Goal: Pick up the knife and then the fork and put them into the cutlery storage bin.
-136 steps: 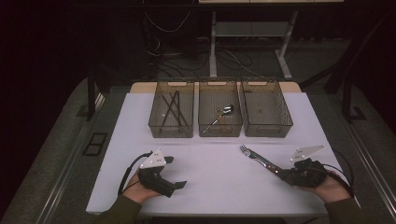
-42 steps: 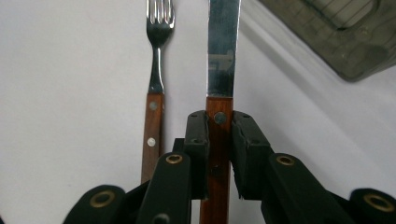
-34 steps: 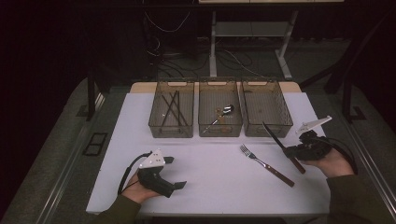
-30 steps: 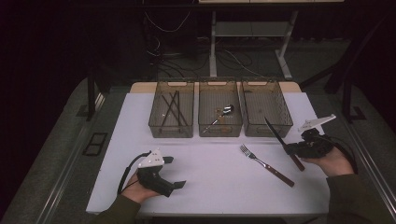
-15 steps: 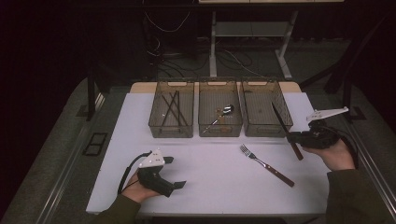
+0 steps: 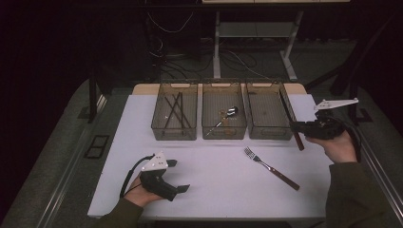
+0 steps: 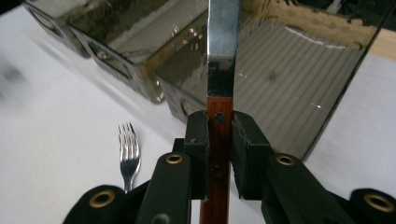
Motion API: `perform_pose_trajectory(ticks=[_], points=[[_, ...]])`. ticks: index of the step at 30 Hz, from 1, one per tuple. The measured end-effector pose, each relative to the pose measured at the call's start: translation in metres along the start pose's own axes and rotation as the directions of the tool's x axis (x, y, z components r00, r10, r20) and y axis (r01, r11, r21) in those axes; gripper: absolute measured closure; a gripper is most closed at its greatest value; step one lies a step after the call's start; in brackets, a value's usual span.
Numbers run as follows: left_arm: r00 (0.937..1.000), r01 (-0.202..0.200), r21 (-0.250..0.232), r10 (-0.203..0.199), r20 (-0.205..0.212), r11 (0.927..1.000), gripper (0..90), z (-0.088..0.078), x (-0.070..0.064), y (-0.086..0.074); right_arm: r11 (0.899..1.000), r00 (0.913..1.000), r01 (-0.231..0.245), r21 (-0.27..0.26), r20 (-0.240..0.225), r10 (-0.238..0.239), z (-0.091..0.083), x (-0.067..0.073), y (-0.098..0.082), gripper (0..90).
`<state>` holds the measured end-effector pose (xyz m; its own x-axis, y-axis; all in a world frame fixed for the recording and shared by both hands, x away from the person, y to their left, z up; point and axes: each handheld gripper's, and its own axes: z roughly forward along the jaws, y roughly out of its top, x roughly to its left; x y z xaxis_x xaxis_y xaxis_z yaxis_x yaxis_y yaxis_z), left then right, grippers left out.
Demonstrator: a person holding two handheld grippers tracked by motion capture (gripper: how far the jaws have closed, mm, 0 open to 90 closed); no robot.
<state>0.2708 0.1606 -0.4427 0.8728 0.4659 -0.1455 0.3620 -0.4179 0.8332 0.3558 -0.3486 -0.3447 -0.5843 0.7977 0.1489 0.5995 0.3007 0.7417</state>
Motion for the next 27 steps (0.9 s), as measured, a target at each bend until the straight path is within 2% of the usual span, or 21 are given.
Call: perform_pose_trajectory(ticks=[6,14,23,27], points=[[1.0,-0.006,0.0,0.006,0.0,1.0,0.0,-0.001,0.0,0.0,1.0,0.9995,0.006,-0.015,0.032,-0.005,0.002,-0.002,0.022,77.6],[1.0,-0.006,-0.007,0.006,0.002,1.0,0.0,0.0,-0.001,0.001,0.998,0.9973,-0.005,-0.057,0.073,0.01,0.013,-0.012,0.049,77.6],[1.0,-0.004,-0.01,0.004,0.006,0.9999,0.0,0.0,-0.002,0.001,0.995,0.9937,-0.015,-0.097,0.109,0.026,0.034,-0.022,0.066,77.6],[1.0,-0.005,-0.01,0.005,0.008,0.9999,0.0,0.0,-0.002,0.001,0.995,0.992,-0.026,-0.097,0.121,0.038,0.045,-0.026,0.066,77.6]])
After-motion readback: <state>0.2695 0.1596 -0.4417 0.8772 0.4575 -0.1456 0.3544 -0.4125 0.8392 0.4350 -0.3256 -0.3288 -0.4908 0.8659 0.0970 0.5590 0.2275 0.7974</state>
